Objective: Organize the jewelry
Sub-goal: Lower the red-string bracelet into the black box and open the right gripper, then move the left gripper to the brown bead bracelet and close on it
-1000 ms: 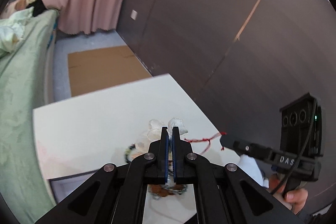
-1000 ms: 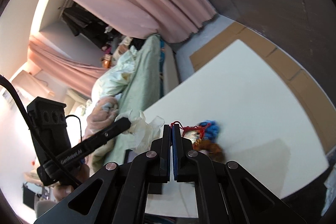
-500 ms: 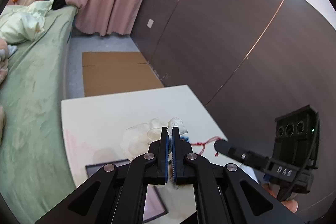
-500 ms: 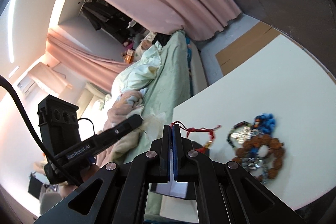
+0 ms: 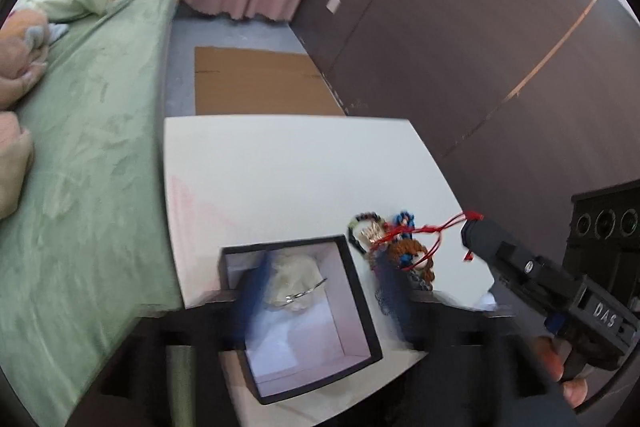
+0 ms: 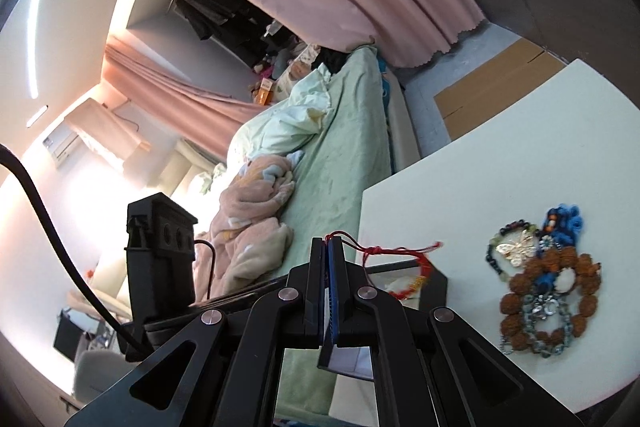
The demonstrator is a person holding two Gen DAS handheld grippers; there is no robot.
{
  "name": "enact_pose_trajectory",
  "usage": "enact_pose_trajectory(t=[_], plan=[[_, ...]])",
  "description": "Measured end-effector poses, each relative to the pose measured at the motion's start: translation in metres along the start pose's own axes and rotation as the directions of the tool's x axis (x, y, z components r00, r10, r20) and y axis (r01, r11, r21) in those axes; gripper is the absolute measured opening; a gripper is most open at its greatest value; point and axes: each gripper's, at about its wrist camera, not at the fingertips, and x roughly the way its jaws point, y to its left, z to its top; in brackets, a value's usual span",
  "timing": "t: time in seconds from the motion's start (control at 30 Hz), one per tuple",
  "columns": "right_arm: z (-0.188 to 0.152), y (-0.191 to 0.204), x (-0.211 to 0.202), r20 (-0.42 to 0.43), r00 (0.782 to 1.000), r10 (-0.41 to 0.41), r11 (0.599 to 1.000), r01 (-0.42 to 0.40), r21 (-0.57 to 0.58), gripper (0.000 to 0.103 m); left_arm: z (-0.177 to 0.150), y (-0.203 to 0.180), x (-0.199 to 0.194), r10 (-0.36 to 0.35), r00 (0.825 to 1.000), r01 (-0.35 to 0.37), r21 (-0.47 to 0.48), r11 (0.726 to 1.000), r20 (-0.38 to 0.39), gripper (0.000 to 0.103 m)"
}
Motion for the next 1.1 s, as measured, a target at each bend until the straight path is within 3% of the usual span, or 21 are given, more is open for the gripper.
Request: enact_pose_trajectory(t=[0.03, 0.47, 0.53, 0.57, 0.6, 0.8, 1.1], plan=[[-0.001, 0.002, 0.004, -0.008, 1.000, 0.003, 1.000, -0.003, -0.003, 0.003, 0.000, 0.002, -0.004, 0.002, 1.000, -0.002, -0.007, 1.000, 0.019, 0.081], [-0.012, 0.009, 0.041, -0.089, 0.996, -0.010, 1.000, 0.010, -0.004, 0.004, -0.003, 0.029, -0.018, 0.065, 0.996, -0.061, -0.069, 0.996, 0.058, 0.082], [-0.013, 0.013, 0.050, -0.123, 0.990, -0.067, 0.998, 0.064, -0.028, 0.023, -0.004, 0.032, -0.019, 0.066, 0.996, -0.062, -0.079, 0.995, 0.052, 0.081], [-0.015, 0.015, 0.053, -0.142, 0.985, -0.101, 0.995, 0.095, -0.043, 0.056, -0.005, 0.034, -0.020, 0.067, 0.996, -0.062, -0.084, 0.995, 0.051, 0.082], [-0.017, 0.014, 0.055, -0.152, 0.980, -0.125, 0.992, 0.119, -0.047, 0.076, -0.005, 0.036, -0.021, 0.069, 0.996, -0.065, -0.088, 0.994, 0.050, 0.082], [-0.013, 0.005, 0.034, -0.141, 0.981, -0.131, 0.991, 0.132, -0.001, 0.078, -0.007, 0.040, -0.015, 0.084, 0.996, -0.080, -0.096, 0.992, 0.033, 0.081], [0.004, -0.019, -0.014, -0.061, 0.973, -0.221, 0.973, 0.225, 0.058, 0.078, -0.006, 0.002, -0.006, 0.069, 0.997, -0.068, -0.013, 0.998, 0.040, 0.081]])
